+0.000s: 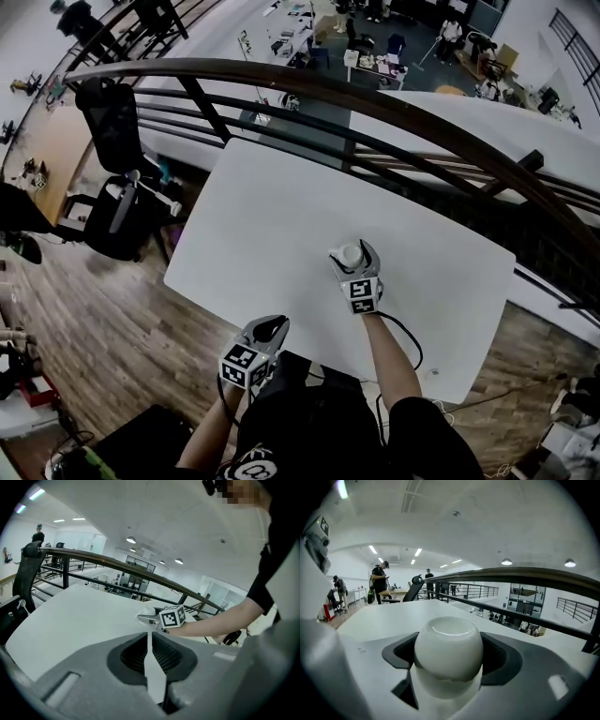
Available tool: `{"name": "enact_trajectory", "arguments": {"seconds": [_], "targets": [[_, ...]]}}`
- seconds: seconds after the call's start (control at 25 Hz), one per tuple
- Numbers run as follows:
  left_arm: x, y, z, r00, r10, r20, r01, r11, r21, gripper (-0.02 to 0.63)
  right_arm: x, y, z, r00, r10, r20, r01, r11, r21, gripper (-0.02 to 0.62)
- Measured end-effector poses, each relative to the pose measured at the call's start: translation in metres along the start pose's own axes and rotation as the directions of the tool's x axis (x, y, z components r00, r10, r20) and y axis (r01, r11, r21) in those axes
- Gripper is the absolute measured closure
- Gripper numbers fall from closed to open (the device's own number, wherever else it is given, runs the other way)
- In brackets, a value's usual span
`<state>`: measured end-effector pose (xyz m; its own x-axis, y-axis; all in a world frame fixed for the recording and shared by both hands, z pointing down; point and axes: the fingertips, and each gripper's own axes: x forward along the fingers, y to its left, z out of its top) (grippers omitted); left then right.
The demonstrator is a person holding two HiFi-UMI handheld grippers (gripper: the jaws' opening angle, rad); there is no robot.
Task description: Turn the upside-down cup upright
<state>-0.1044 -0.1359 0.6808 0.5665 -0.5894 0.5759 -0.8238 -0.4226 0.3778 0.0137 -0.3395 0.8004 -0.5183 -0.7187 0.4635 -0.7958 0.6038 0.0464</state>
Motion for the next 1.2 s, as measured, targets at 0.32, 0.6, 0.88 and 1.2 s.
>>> {"name": "enact_trajectory", "arguments": {"seconds": [0.32, 0.6, 0.88, 1.2], "targets": [[0.000, 0.019, 0.002, 1.000, 0.011, -0.009, -0.011, 1.000, 0.016, 0.574, 0.001, -0.002, -0.020, 0.999, 0.023, -0.040, -0.022, 1.000, 0.015, 0.198], [0.003, 0.023, 0.005, 0.998, -0.058, 0.021, 0.058, 0.998, -0.001, 0.601, -0.117, 0.022, -0.022, 0.996, -0.086, 0.006, 0.081, 0.957, 0.280, 0.308], [0.008, -0.034, 0.007, 0.993, -0.113, 0.035, 0.112, 0.993, 0.031, 0.601, -0.250, 0.097, 0.010, 0.996, -0.028, 0.088, -0.021, 0.861, 0.507, 0.594], [-0.043, -0.153, 0.008, 0.977, -0.123, 0.176, 0.098, 0.985, 0.145, 0.601, -0.361, 0.113, 0.013, 0.991, -0.055, 0.124, -0.007, 0.893, 0.450, 0.594]]}}
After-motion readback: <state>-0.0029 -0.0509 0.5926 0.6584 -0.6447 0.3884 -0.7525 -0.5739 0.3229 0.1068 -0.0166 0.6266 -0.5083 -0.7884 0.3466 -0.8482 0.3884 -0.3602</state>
